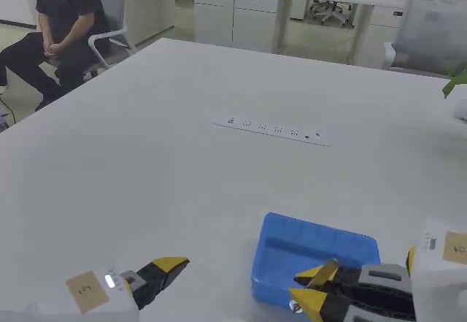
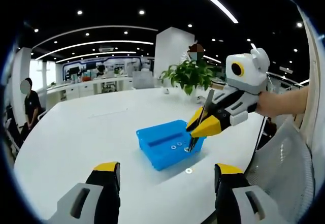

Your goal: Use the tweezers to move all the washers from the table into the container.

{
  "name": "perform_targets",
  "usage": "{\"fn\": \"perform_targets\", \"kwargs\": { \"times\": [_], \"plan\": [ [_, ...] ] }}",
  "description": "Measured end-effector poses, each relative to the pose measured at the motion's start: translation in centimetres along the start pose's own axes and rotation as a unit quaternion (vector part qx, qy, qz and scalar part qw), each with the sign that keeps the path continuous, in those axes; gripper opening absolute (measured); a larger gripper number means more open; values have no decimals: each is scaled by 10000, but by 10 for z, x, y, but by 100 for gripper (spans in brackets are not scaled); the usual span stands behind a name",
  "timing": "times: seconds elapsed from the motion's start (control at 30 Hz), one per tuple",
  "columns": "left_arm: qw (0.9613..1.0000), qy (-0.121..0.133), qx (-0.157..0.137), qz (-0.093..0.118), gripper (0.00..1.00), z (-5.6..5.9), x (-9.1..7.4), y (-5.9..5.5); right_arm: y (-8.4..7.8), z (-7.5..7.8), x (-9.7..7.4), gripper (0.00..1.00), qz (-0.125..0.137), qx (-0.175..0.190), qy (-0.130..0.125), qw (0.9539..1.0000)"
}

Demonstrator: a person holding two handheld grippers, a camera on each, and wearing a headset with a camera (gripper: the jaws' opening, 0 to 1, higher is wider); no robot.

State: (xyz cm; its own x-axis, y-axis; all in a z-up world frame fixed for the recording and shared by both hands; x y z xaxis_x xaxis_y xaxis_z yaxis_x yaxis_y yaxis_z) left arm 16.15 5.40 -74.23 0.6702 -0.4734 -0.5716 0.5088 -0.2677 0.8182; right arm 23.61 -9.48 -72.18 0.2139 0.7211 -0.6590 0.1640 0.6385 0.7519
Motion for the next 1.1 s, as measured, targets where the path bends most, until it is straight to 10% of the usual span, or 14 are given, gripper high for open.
{"fn": "perform_targets", "kwargs": {
  "times": [0.33,0.8,1.1],
  "plan": [
    [10000,-2,15,-11,76,0,0,0,-7,28,6,3,152,1582,342,9867],
    [10000,34,9,-13,76,-1,-1,0,-12,57,16,3,242,2255,339,9733],
    [10000,13,21,-37,75,-1,0,-1,-17,68,26,3,90,2322,191,9724]
  ]
}}
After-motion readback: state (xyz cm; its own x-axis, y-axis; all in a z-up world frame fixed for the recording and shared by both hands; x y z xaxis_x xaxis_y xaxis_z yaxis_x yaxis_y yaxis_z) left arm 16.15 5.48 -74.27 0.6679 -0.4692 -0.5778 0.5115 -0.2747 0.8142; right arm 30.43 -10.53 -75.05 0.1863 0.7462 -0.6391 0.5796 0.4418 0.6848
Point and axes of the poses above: the centre of the closed fingertips' face, and the gripper's own axes: x roughly forward along the fingers, z roughly to its right, y roughly out of its top, the point moved 7 cm from there along -x, roughly backward along the fingers, and after that the axes turned 12 degrees about -z, right-handed, at the moved point
